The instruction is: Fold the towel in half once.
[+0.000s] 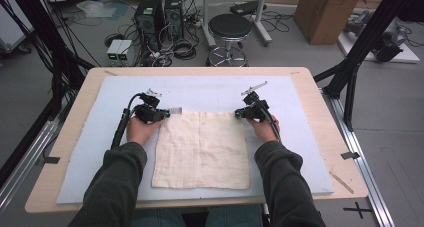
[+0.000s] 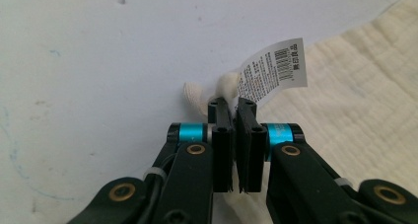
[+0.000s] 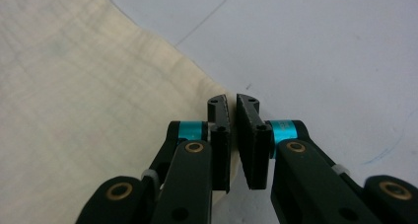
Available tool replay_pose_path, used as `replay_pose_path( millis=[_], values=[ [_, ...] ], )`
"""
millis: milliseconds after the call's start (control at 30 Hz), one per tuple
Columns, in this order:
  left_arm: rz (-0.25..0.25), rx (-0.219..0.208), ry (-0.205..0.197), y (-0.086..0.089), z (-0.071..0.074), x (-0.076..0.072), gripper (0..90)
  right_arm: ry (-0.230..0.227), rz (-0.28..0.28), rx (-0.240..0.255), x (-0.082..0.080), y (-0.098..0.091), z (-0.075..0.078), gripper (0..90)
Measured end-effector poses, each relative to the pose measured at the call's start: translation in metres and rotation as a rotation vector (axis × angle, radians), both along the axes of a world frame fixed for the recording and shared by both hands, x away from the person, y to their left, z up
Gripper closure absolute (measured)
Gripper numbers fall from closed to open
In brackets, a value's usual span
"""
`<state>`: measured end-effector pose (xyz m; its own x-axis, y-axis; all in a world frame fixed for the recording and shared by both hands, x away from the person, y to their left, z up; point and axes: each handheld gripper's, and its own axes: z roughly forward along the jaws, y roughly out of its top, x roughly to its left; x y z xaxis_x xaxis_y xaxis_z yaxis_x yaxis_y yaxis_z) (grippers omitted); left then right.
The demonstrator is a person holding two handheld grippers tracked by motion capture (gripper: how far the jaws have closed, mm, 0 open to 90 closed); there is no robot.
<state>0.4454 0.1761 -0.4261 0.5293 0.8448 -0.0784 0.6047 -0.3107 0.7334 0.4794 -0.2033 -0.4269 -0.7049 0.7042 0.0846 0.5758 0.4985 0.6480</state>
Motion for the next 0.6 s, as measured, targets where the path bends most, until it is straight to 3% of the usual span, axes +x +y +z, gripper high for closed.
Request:
replay_pose_path(
  millis=[333, 500, 600],
  values=[
    [-0.056, 0.014, -0.078, -0.001, 0.019, -0.015, 86.0, -0.056, 0.023, 0.077, -0.008, -0.002, 0.016, 84.5],
    [-0.089, 0.047, -0.117, -0.001, 0.029, -0.024, 86.0, -0.075, 0.029, 0.121, -0.014, -0.01, 0.027, 84.4],
    [-0.097, 0.041, -0.134, 0.0, 0.031, -0.031, 86.0, -0.092, 0.046, 0.144, -0.019, -0.014, 0.033, 84.4]
  ],
)
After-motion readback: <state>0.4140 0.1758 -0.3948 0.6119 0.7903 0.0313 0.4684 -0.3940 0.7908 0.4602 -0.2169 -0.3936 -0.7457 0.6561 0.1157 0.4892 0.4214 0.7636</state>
